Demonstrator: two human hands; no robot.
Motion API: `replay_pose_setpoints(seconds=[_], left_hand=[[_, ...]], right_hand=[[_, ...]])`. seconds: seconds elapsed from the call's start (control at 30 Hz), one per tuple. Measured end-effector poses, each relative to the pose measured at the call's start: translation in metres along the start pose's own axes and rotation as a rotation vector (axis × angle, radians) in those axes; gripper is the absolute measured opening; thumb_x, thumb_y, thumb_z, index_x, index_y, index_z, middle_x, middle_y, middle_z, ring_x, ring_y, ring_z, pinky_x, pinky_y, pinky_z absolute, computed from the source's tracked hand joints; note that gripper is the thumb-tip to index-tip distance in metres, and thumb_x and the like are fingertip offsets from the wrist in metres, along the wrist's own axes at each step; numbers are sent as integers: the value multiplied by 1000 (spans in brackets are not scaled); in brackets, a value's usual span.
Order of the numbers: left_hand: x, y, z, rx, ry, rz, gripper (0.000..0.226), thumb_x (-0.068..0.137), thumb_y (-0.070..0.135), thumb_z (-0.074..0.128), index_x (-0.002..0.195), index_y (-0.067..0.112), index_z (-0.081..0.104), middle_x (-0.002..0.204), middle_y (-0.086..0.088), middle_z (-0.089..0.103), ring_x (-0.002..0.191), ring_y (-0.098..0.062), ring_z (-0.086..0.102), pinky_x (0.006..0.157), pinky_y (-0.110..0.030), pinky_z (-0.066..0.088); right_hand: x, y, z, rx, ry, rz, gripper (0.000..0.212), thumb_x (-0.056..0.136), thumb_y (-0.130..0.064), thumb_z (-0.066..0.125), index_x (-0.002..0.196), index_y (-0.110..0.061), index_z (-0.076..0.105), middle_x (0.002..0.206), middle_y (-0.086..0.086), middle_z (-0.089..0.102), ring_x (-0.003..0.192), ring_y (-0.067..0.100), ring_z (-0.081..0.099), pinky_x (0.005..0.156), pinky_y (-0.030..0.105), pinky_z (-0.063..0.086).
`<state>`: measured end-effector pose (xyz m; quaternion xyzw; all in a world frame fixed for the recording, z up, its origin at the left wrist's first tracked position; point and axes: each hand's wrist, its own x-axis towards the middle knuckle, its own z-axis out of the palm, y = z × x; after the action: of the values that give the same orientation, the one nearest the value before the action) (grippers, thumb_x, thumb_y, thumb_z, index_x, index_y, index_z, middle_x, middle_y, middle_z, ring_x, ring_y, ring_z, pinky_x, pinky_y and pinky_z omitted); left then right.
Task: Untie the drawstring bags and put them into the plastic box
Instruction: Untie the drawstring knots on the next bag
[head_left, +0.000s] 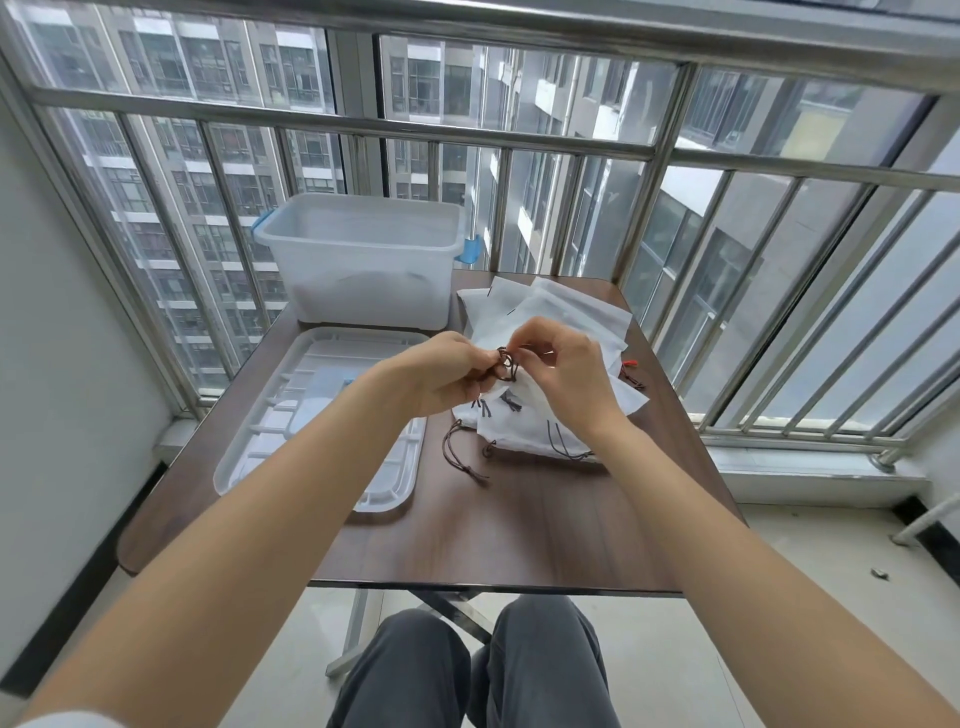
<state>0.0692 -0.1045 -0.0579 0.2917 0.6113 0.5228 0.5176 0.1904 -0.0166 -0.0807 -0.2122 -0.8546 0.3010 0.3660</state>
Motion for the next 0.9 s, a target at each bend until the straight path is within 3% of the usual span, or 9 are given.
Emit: replay_pose_setpoints(seconds=[0.3, 0.37, 0.5, 0.67, 0.9], left_hand=[[1, -1, -6, -131, -2, -33, 20, 97, 3, 42, 85, -1, 58, 70, -6, 57, 65, -9, 50, 53, -11, 44], [-1, 0, -5, -140, 2, -27, 20, 97, 2, 42, 86, -2, 58, 73, -7, 56, 65, -9, 50, 52, -9, 45], [-2, -1, -7, -152, -9, -17, 17, 96, 0, 44, 89, -5, 60, 79, -8, 56, 67, -8, 52, 57, -10, 48], [-3, -2, -6, -223, -20, 35, 16, 94, 0, 48, 88, -7, 62, 80, -9, 62, 62, -6, 59, 62, -8, 52], [-6, -1, -9, -140, 98, 206, 8, 85, -1, 60, 84, 1, 68, 70, -2, 71, 63, -4, 67, 62, -9, 53]], right_hand=[[-3, -3, 3, -26, 31, 2, 14, 78, 1, 58, 75, -9, 67, 78, 6, 66, 74, 21, 62, 72, 33, 52], [-4, -5, 3, 11, 30, 39, 8, 81, -7, 62, 76, -6, 67, 77, 4, 66, 73, 18, 61, 70, 28, 50], [-4, -4, 3, -15, 1, 13, 22, 76, -26, 74, 77, -5, 68, 77, 7, 67, 72, 21, 62, 70, 32, 52], [-2, -2, 3, -74, 19, -49, 10, 79, -12, 71, 80, -3, 69, 82, 11, 67, 75, 25, 63, 74, 42, 53], [3, -5, -5, -149, 32, -94, 10, 85, -10, 65, 84, -2, 70, 83, 12, 68, 75, 25, 62, 74, 40, 51]])
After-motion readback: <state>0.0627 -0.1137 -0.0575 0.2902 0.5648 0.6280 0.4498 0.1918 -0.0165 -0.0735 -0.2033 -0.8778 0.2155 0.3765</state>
